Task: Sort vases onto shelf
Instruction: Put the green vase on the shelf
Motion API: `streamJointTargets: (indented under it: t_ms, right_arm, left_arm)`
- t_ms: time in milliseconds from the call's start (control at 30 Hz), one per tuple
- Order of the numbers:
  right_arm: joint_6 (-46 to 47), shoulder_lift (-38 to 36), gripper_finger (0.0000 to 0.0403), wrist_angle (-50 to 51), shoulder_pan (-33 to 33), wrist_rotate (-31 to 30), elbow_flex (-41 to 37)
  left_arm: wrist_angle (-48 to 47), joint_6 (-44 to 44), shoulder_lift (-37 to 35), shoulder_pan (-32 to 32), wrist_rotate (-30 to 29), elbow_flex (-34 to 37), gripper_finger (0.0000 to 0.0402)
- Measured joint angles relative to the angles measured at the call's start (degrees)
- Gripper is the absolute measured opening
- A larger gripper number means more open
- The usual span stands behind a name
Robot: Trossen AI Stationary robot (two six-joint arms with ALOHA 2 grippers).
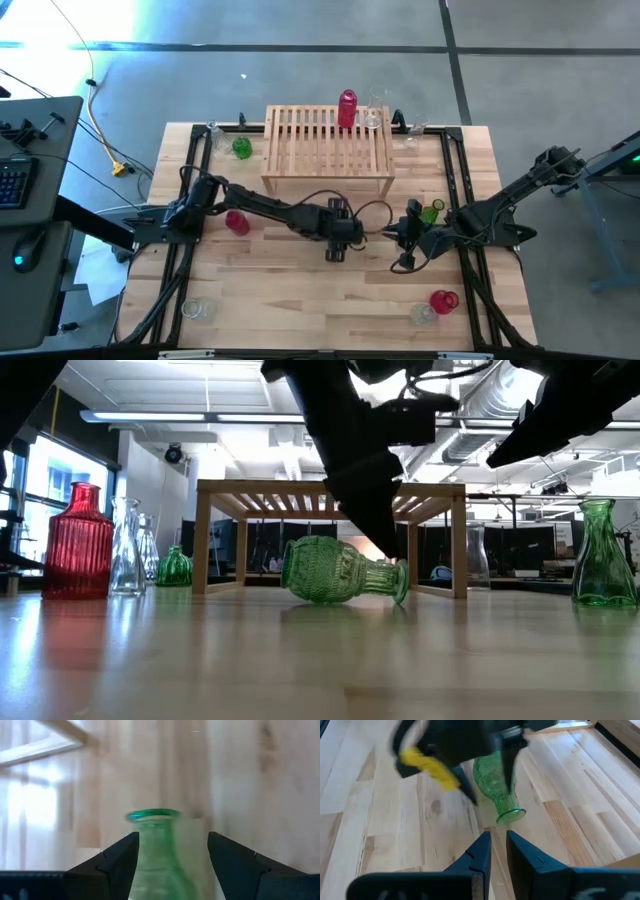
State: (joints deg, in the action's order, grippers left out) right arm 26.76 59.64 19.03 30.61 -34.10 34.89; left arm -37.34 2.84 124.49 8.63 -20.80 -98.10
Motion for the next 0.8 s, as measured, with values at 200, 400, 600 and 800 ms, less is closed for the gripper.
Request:
streamJointTargets:
  t_ms: [200, 400, 600, 800]
  right_arm:
    - [0.00, 0.00, 0.0042, -0.02, 0.00, -0.01, 0.00]
    - [0.00, 0.02, 0.0042, -0.02, 0.00, -0.01, 0.00]
    - [0.00, 0.02, 0.0042, -0.02, 0.05, -0.01, 0.00]
    - [0.00, 0.02, 0.0042, -0.07, 0.20, 0.02, 0.02]
  left_arm:
    - [0.68, -1.14, 0.00, -3.17, 2.54, 0.00, 0.0227]
    - [-0.11, -2.20, 0.79, -4.74, 9.01, 0.04, 0.0227]
    - [0.05, -1.97, 2.75, -4.93, 11.35, -0.02, 0.0227]
    - [-1.68, -1.28, 3.69, -4.93, 14.38, -0.02, 0.0227]
